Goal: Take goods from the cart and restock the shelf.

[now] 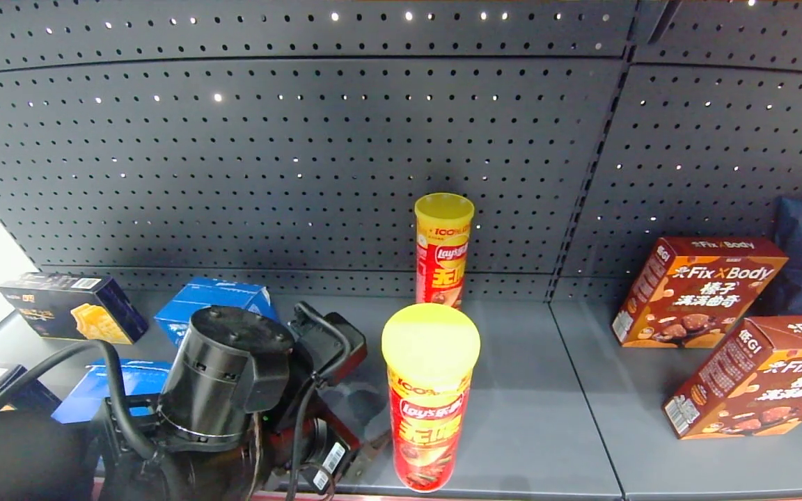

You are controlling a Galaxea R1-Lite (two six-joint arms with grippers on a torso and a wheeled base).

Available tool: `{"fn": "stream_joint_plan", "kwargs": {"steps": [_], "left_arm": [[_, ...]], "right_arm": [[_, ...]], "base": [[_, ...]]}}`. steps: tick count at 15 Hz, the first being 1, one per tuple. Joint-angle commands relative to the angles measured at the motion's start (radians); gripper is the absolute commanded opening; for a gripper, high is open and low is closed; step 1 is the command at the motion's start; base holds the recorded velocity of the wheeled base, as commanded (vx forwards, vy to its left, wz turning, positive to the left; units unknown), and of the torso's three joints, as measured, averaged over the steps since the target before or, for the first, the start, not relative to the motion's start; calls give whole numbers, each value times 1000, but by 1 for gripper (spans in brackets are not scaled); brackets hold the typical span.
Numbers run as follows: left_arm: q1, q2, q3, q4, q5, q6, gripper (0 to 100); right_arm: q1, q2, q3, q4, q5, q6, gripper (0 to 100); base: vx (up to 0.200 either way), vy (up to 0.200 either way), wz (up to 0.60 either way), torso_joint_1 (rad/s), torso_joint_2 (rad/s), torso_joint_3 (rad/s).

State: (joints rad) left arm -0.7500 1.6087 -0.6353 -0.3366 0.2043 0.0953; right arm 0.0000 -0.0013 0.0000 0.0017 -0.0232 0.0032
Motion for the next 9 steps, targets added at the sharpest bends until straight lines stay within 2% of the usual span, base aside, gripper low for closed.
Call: {"fn": "stream_joint_plan", "kwargs": {"steps": [1, 3, 9], "left_arm": [[3, -6, 52, 1, 20, 0, 100], [4, -15, 74, 1, 21, 0, 100], [-6, -15, 45, -1, 21, 0, 100]], "right_arm": [[0, 1, 0, 0, 0, 0, 100], [0, 1, 0, 0, 0, 0, 100], [0, 1, 0, 0, 0, 0, 100]], "base": [[0, 0, 0, 0, 0, 0], [0, 0, 0, 0, 0, 0], [0, 0, 0, 0, 0, 0]]}}
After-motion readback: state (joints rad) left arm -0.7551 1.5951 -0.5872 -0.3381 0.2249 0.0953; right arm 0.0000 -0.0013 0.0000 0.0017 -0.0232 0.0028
